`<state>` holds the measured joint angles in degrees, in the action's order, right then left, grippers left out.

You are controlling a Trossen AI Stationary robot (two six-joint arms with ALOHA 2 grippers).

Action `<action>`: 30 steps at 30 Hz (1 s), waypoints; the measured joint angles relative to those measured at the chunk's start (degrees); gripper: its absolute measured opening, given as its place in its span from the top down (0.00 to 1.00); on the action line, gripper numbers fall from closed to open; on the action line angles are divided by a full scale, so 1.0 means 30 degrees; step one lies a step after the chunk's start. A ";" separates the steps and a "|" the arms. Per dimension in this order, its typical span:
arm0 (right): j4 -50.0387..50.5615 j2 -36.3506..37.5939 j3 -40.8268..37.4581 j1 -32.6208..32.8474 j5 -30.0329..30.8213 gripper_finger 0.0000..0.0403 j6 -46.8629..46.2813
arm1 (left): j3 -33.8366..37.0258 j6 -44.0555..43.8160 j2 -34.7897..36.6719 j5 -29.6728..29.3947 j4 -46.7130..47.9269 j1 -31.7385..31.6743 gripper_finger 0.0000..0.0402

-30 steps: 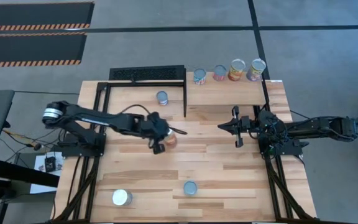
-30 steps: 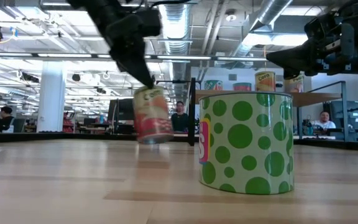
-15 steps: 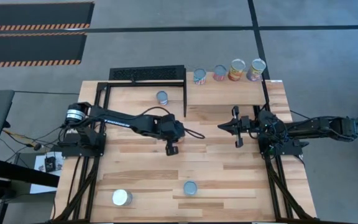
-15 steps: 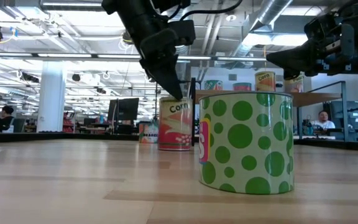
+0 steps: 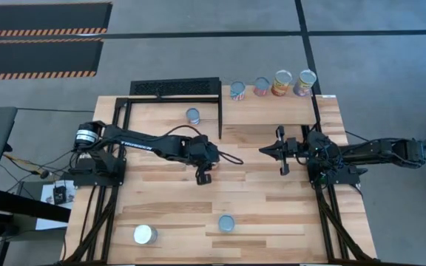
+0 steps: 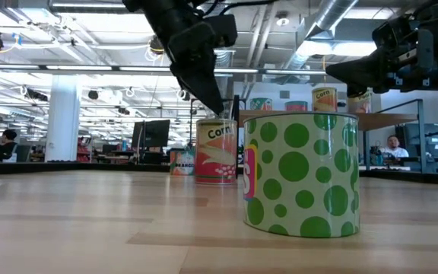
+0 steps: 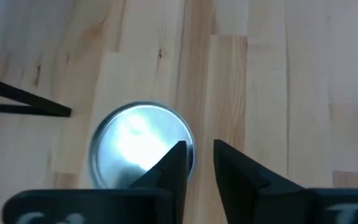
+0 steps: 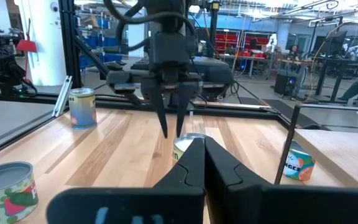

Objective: Pick and place cans onto a shelf
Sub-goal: Put the large canned corn on the shelf

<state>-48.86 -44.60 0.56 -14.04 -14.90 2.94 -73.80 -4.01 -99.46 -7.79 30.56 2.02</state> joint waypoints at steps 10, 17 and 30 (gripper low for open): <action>0.0000 0.0000 0.0000 0.0007 0.0000 0.97 0.0007 | 0.2469 0.1619 0.3241 -0.1207 -0.2822 0.0825 0.82; 0.0180 -0.0007 0.0086 0.0007 0.0000 0.97 0.0008 | 0.8591 0.0506 0.7274 -0.1488 -0.9326 0.0823 0.95; 0.0025 -0.0007 0.0515 0.0913 0.0569 0.97 0.0023 | 1.7357 0.0188 1.2315 -0.1960 -1.9852 0.0165 1.00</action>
<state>-48.79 -44.62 2.10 -11.30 -13.19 3.01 -21.73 -3.45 -62.52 -13.67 -28.99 2.52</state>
